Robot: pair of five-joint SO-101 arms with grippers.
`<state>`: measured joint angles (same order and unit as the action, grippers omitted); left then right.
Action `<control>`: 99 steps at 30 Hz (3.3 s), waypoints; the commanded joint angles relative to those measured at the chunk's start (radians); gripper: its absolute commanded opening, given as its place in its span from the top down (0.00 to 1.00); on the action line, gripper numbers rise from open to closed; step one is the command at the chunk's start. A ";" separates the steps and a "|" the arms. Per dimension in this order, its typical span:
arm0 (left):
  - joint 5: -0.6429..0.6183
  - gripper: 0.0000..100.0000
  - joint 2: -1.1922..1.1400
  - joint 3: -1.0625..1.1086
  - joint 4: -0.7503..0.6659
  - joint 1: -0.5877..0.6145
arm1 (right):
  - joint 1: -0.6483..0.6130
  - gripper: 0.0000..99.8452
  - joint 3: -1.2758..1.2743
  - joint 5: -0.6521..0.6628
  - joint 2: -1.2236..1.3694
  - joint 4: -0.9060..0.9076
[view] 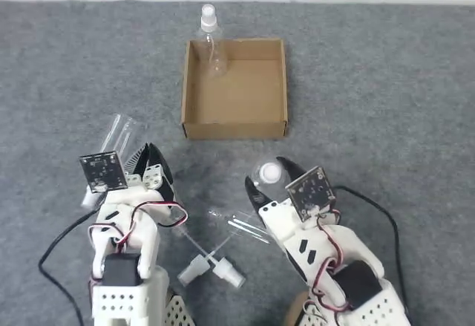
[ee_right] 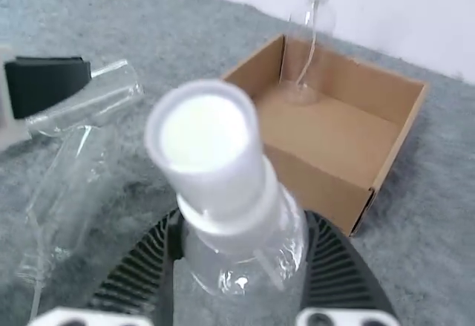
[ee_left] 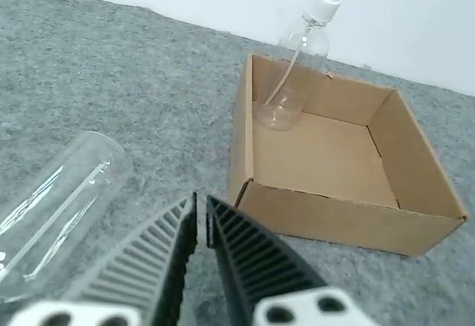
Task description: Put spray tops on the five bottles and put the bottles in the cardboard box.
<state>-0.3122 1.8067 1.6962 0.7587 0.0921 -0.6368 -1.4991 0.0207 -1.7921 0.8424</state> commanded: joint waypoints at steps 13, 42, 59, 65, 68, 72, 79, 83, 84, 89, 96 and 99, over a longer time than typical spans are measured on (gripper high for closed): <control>0.009 0.99 0.015 -0.012 -0.028 0.006 | 0.010 0.91 0.362 0.081 0.242 0.001; 0.011 0.99 0.014 -0.012 -0.008 0.006 | 0.004 0.91 0.801 0.044 1.026 -0.232; 0.011 0.99 0.014 -0.012 -0.006 0.008 | 0.008 0.91 1.088 0.040 1.449 -0.369; 0.011 0.99 0.014 -0.012 -0.006 0.008 | 0.010 0.91 1.234 0.038 1.623 -0.369; 0.011 0.99 0.014 -0.012 -0.006 0.008 | 0.010 0.91 1.300 0.037 1.698 -0.369; 0.011 0.99 0.014 -0.012 -0.006 0.008 | 0.010 0.91 1.375 0.037 1.787 -0.369; 0.011 0.99 0.014 -0.012 -0.006 0.008 | 0.031 0.91 1.487 0.014 1.888 -0.371; 0.011 0.99 0.014 -0.012 -0.006 0.008 | 0.053 0.91 1.556 -0.046 1.949 -0.371; 0.011 0.99 0.014 -0.012 -0.008 0.008 | 0.054 0.91 1.573 -0.046 1.968 -0.371; 0.011 0.99 0.014 -0.012 -0.008 0.008 | 0.076 0.91 1.654 -0.051 2.049 -0.371; 0.011 0.99 0.014 -0.012 -0.009 0.008 | 0.077 0.90 1.737 -0.135 2.161 -0.421; 0.011 0.99 0.014 -0.012 -0.009 0.008 | 0.081 0.90 1.757 -0.135 2.209 -0.466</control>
<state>-0.3092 1.8067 1.6962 0.7587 0.0921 -0.5769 0.1657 -0.0928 0.4097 0.4450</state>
